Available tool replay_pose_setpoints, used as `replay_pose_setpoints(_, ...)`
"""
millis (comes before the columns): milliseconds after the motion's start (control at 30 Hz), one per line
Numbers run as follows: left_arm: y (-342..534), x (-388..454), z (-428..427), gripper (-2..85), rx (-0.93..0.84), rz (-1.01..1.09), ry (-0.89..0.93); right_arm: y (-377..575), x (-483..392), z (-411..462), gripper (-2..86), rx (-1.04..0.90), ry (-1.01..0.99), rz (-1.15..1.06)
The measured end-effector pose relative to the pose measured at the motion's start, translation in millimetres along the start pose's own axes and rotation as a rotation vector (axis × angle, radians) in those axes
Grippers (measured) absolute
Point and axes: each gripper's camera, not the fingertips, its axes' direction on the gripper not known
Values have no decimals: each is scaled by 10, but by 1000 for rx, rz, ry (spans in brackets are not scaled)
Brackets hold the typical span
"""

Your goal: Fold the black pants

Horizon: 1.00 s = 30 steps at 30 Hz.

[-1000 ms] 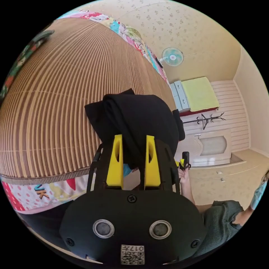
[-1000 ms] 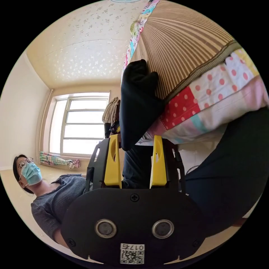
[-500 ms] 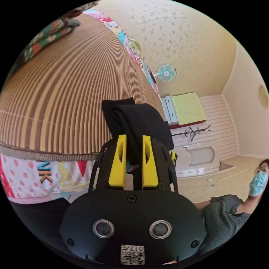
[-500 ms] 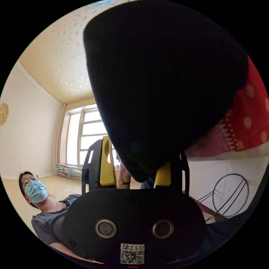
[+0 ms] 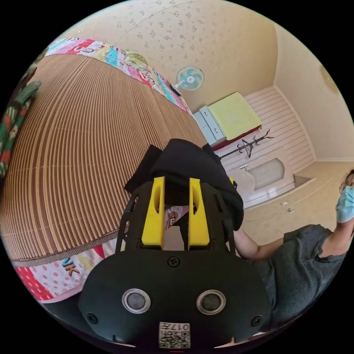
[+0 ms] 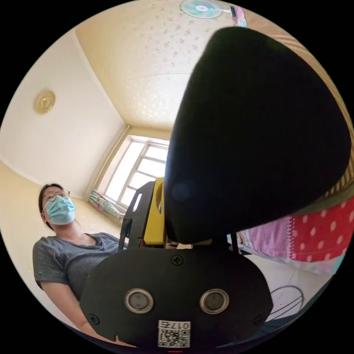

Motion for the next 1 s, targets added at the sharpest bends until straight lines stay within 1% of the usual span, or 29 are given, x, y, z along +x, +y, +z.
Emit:
replay_pose_setpoints(67, 125, -19, 4, 110, -31, -38, 3, -368, -306, -371, 58, 41, 17, -138)
replay_pose_setpoints(100, 209, -47, 7, 112, -40, -63, 9, -484, -389, -459, 58, 46, 31, -171)
replay_pose_setpoints(267, 434, -239, 60, 115, -69, -202, 35, -1648, -1251, -1175, 58, 36, 315, -471)
replay_pose_setpoints(367, 446, -254, 66, 115, -54, -250, 33, -2164, -1458, -1695, 58, 107, 376, -567)
replay_pose_setpoints(433, 391, -232, 123, 114, -75, -268, 3, -2364, -1424, -2077, 59, 165, 380, -573)
replay_pose_setpoints(500, 345, -224, 194, 114, -97, -281, -9, -2486, -1271, -2499, 60, 205, 399, -508)
replay_pose_setpoints(567, 306, -216, 276, 114, -119, -291, -8, -2495, -905, -3083, 62, 263, 494, -258)
replay_pose_setpoints(600, 286, -201, 332, 114, -135, -293, -13, -2458, -801, -3221, 62, 281, 536, -174)
replay_pose_setpoints(667, 268, -159, 412, 113, -159, -289, -34, -2134, -410, -3707, 66, 399, 724, 163)
replay_pose_setpoints(700, 264, -128, 462, 112, -171, -286, -44, -2020, -337, -3795, 67, 429, 743, 213)
replay_pose_setpoints(733, 265, -99, 507, 108, -181, -286, -46, -1781, -266, -3927, 69, 504, 668, 197)
replay_pose_setpoints(767, 266, -83, 525, 105, -183, -283, -44, -1543, -256, -4008, 70, 596, 556, 133)
replay_pose_setpoints(833, 259, 0, 556, 77, -180, -260, -34, -1253, -314, -3990, 70, 679, 525, 85)
replay_pose_setpoints(900, 252, 77, 536, 66, -174, -238, -49, -1018, -419, -3865, 66, 687, 602, 108)
replay_pose_setpoints(933, 256, 138, 499, 63, -163, -219, -67, -872, -480, -3729, 59, 667, 671, 154)
replay_pose_setpoints(1000, 280, 235, 413, 54, -134, -194, -105, -720, -461, -3451, 40, 558, 764, 269)
